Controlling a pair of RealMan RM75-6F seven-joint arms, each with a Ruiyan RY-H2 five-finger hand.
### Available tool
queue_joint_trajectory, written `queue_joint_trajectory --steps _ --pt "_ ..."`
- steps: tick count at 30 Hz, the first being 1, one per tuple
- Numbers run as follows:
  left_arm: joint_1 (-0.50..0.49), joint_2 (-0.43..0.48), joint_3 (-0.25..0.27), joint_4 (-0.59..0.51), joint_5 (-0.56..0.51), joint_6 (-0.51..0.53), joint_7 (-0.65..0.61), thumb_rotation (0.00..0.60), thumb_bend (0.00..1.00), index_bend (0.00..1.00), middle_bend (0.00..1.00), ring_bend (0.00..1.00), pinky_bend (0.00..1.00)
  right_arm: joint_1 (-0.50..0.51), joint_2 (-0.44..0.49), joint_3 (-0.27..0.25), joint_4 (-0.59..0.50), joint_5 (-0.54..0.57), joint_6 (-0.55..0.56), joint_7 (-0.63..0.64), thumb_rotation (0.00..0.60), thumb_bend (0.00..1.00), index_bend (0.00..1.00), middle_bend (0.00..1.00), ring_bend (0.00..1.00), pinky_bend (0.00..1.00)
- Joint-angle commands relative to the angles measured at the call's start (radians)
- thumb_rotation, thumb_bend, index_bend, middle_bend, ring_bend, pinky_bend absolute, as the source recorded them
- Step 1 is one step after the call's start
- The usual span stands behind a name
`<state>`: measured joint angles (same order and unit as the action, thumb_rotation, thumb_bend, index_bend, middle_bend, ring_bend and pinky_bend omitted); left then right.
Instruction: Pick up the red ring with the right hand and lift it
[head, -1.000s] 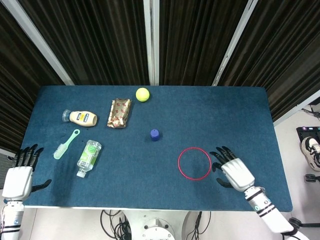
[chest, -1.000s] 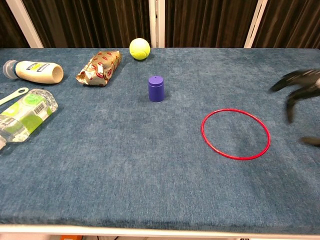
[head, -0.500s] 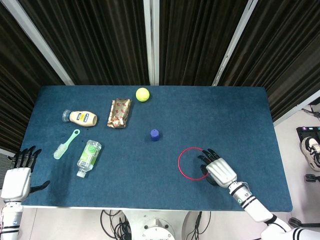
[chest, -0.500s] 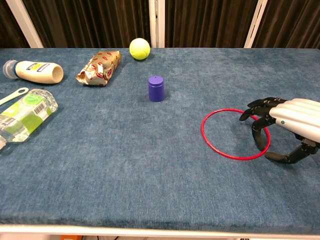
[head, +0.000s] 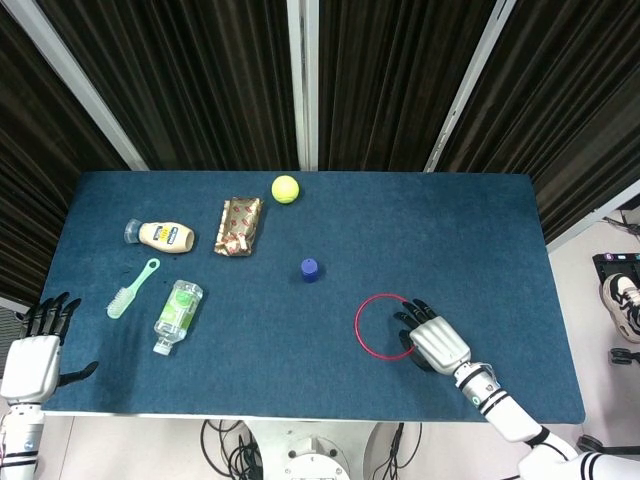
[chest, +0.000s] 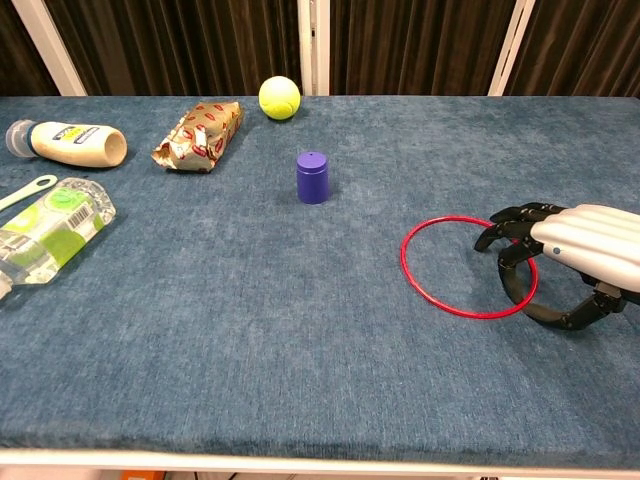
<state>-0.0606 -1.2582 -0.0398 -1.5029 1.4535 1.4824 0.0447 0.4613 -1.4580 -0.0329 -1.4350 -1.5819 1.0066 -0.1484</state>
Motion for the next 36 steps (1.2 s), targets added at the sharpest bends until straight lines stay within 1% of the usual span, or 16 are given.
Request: queue_joint_trajectory --steps 1,7,11,16,20,22,26,29,32,36 --pt "0.0 0.0 0.0 0.001 0.0 0.001 -0.001 0.6 0.06 0.11 0.0 0.0 0.0 0.001 -0.002 -0.001 0.001 0.001 0.003 0.001 0.6 0.33 0.59 0.18 0.0 0.0" --pt "0.003 -0.002 -0.001 0.005 0.001 0.006 -0.004 0.6 0.06 0.11 0.0 0.0 0.0 -0.005 -0.005 -0.001 0.003 -0.001 0.03 0.004 0.6 0.35 0.68 0.23 0.0 0.0" --pt "0.004 -0.002 -0.001 0.006 0.002 0.007 -0.006 0.6 0.06 0.11 0.0 0.0 0.0 -0.006 0.008 -0.001 -0.015 0.0 0.043 0.006 0.6 0.35 0.7 0.24 0.0 0.0" --pt "0.0 -0.001 -0.003 0.005 0.005 0.006 -0.005 0.6 0.06 0.11 0.0 0.0 0.0 0.006 0.047 0.03 -0.062 0.002 0.069 0.004 0.6 0.36 0.7 0.24 0.0 0.0" --pt "-0.002 -0.001 -0.005 0.005 0.006 0.004 -0.006 0.6 0.06 0.11 0.0 0.0 0.0 0.041 0.081 0.079 -0.1 0.025 0.054 -0.002 0.6 0.36 0.71 0.25 0.0 0.0" --pt "-0.004 -0.001 -0.005 0.005 0.004 0.001 -0.004 0.6 0.06 0.11 0.0 0.0 0.0 0.071 0.091 0.114 -0.116 0.046 0.034 -0.008 0.6 0.36 0.71 0.25 0.0 0.0" --pt "-0.006 0.0 -0.006 0.001 0.002 -0.002 0.001 0.6 0.06 0.11 0.0 0.0 0.0 0.15 0.088 0.185 -0.128 0.108 -0.049 -0.009 0.6 0.36 0.72 0.26 0.0 0.0" --pt "-0.006 0.002 -0.008 -0.005 0.0 -0.002 0.006 0.6 0.06 0.11 0.0 0.0 0.0 0.234 0.059 0.24 -0.113 0.182 -0.149 -0.038 0.6 0.36 0.72 0.26 0.0 0.0" --pt "-0.004 0.003 -0.007 -0.011 -0.004 -0.002 0.012 0.6 0.06 0.11 0.0 0.0 0.0 0.31 0.011 0.28 -0.072 0.255 -0.227 -0.075 0.6 0.36 0.72 0.26 0.0 0.0" --pt "0.001 0.007 -0.006 -0.019 -0.014 -0.002 0.017 0.6 0.06 0.11 0.0 0.0 0.0 0.401 -0.062 0.318 0.0 0.351 -0.303 -0.122 0.6 0.36 0.71 0.25 0.0 0.0"
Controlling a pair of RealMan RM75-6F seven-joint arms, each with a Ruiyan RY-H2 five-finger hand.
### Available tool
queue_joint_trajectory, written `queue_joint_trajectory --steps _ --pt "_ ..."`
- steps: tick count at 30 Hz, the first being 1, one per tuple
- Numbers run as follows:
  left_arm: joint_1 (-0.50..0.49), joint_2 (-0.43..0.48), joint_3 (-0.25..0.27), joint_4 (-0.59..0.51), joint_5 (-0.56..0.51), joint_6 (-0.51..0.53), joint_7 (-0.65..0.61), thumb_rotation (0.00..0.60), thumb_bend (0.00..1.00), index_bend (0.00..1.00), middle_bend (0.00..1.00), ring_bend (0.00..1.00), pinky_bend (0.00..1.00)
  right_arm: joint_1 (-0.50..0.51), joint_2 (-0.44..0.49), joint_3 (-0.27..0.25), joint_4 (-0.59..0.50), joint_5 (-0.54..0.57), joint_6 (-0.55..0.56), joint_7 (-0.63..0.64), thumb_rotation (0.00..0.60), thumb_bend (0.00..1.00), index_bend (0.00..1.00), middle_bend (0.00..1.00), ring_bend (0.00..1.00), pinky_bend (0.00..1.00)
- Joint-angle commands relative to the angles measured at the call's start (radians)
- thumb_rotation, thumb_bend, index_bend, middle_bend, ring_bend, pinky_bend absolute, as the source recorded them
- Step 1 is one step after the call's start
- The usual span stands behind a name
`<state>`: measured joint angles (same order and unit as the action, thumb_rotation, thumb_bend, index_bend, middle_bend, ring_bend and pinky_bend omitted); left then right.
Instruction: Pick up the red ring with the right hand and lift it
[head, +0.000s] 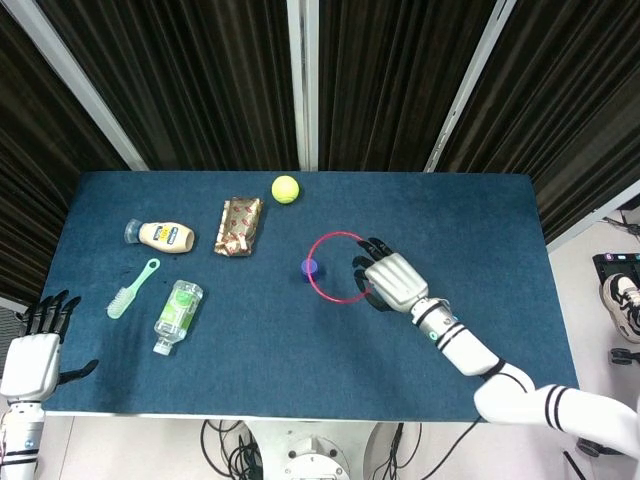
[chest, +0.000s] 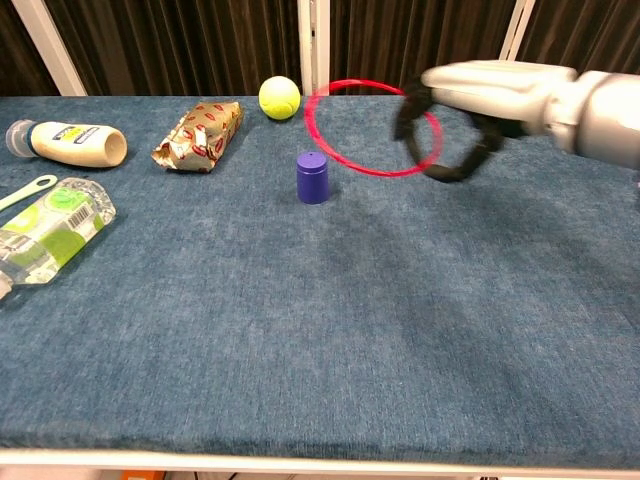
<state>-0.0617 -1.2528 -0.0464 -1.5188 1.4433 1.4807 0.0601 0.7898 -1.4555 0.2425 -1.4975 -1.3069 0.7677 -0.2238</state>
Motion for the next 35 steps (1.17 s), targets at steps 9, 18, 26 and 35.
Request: queue_joint_trajectory --steps 9,18,26,35 --pt "0.008 0.001 0.001 -0.004 -0.013 0.0 0.002 0.6 0.06 0.11 0.0 0.0 0.0 0.18 -0.164 0.018 0.129 0.277 -0.097 -0.217 0.6 0.01 0.06 0.05 0.0 0.0" --pt "0.0 -0.001 -0.004 0.017 -0.01 -0.009 -0.02 0.6 0.06 0.11 0.0 0.0 0.0 0.005 0.039 -0.073 -0.126 0.214 0.131 -0.174 0.6 0.0 0.0 0.01 0.0 0.0" --pt "-0.014 -0.007 -0.01 0.024 -0.001 -0.017 -0.023 0.6 0.06 0.11 0.0 0.0 0.0 -0.305 0.27 -0.255 -0.291 -0.026 0.495 -0.048 0.6 0.06 0.0 0.06 0.0 0.0" --pt "-0.022 -0.007 -0.011 0.006 0.004 -0.018 0.003 0.6 0.06 0.11 0.0 0.0 0.0 -0.577 0.319 -0.348 -0.278 -0.161 0.824 0.067 0.6 0.11 0.0 0.06 0.0 0.0"
